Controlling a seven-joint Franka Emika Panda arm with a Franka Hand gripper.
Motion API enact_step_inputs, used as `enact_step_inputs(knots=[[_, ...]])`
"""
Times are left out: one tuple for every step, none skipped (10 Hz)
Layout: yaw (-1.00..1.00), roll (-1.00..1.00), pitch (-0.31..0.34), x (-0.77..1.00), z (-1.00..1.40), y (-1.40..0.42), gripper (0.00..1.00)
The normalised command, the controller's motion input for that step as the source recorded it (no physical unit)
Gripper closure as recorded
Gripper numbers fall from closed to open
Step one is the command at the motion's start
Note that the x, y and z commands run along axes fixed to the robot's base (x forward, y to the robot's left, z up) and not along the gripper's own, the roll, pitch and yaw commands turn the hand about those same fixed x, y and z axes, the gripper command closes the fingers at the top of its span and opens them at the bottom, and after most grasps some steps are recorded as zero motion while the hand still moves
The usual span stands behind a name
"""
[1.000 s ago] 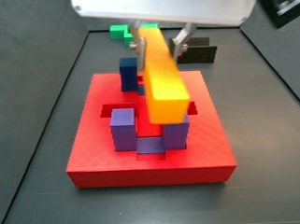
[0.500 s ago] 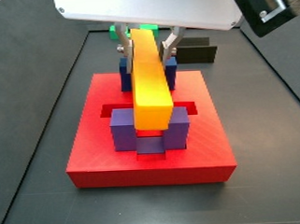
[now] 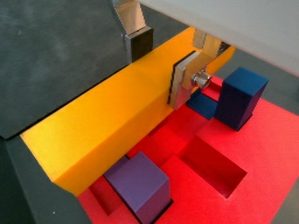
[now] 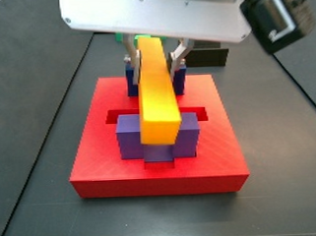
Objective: Pick up the yellow object. Move up. Move to above the board. Insert the yellow object.
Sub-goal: Insert the yellow object.
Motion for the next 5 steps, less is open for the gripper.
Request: enact_step_inputs(knots=[[-0.03,0.15,0.063,0.00,-0.13,0.00,1.00],[0.00,0.12,0.060,0.00,-0.09,0.00,1.00],[0.00,0.08,0.066,0.04,0.00,0.00,1.00],[0.00,0.00,0.126,0.16,0.00,0.00,1.00],[0.00,0.01,0.141,0.13,0.00,0.00,1.00]])
